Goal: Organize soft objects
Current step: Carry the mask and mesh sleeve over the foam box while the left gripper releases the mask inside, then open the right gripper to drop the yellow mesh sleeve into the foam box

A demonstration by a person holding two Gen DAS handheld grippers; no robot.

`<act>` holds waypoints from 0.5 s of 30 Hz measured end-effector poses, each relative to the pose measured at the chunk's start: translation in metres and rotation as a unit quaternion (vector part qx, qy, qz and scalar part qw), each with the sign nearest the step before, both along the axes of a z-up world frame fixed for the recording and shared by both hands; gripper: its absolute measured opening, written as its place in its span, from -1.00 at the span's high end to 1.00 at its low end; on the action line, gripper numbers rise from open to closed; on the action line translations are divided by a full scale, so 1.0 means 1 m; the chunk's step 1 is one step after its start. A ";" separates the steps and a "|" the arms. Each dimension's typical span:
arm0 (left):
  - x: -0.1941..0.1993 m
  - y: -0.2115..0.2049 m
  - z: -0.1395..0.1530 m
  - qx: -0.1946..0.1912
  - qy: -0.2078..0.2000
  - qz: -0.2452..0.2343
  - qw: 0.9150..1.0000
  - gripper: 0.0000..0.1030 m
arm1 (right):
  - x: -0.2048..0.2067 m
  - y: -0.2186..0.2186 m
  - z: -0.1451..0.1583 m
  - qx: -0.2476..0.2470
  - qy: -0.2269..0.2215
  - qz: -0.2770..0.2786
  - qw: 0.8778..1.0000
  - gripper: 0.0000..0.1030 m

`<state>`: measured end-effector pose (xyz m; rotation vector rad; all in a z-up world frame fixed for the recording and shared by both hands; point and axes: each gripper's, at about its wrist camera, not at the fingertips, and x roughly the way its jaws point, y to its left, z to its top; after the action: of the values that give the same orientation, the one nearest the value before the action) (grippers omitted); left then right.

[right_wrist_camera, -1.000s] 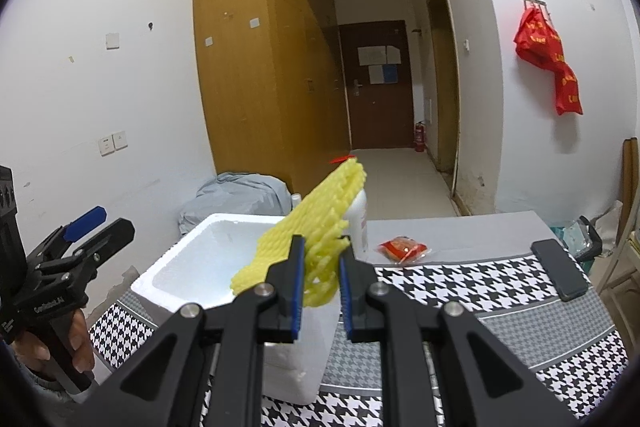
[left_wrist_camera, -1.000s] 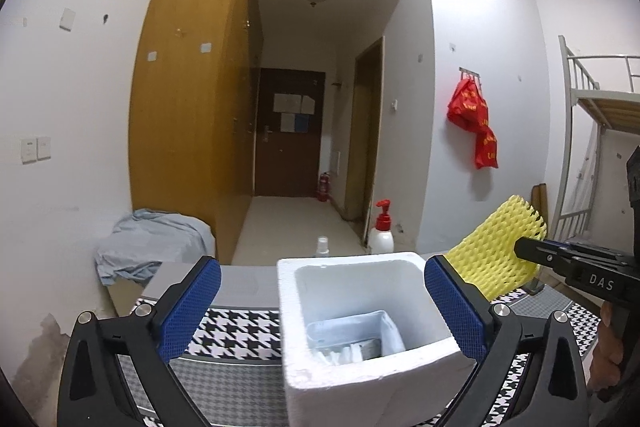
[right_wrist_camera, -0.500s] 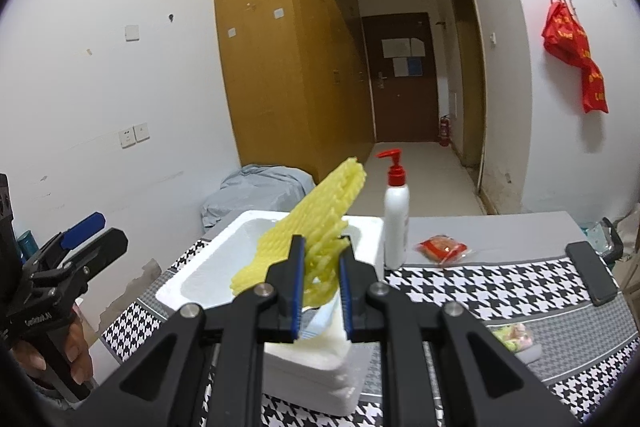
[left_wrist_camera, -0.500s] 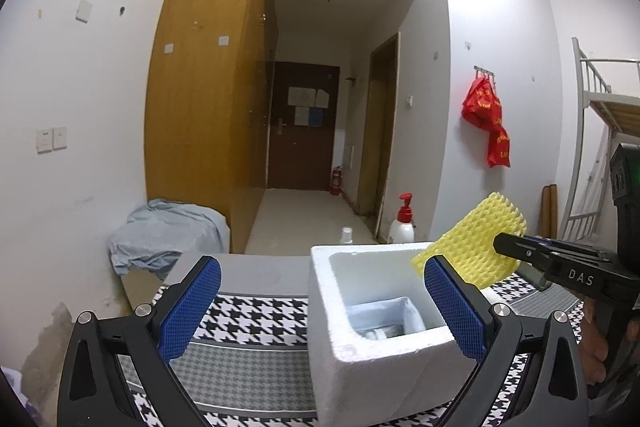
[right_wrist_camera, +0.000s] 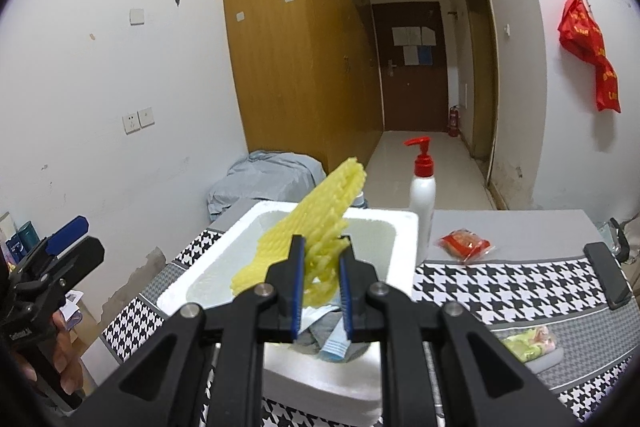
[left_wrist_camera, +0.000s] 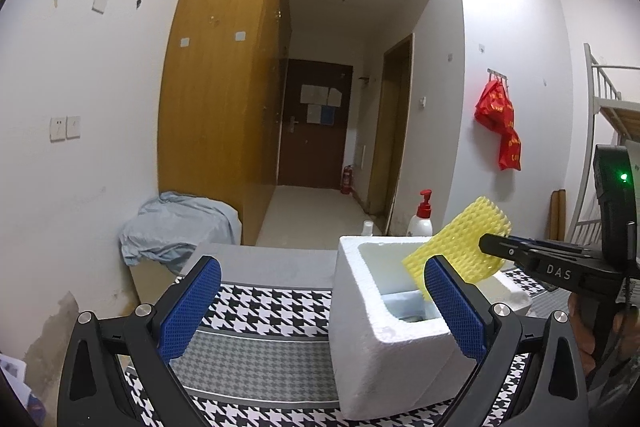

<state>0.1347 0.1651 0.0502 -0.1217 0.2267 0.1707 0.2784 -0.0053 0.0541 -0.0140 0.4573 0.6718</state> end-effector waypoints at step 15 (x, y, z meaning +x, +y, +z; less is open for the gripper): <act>0.002 0.016 -0.007 -0.020 -0.003 0.003 1.000 -0.98 | -0.004 0.009 0.000 -0.011 -0.010 -0.004 1.000 -0.50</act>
<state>0.1363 0.1808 0.0431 -0.1617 0.2246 0.1711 0.2747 0.0035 0.0541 -0.0391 0.4441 0.6575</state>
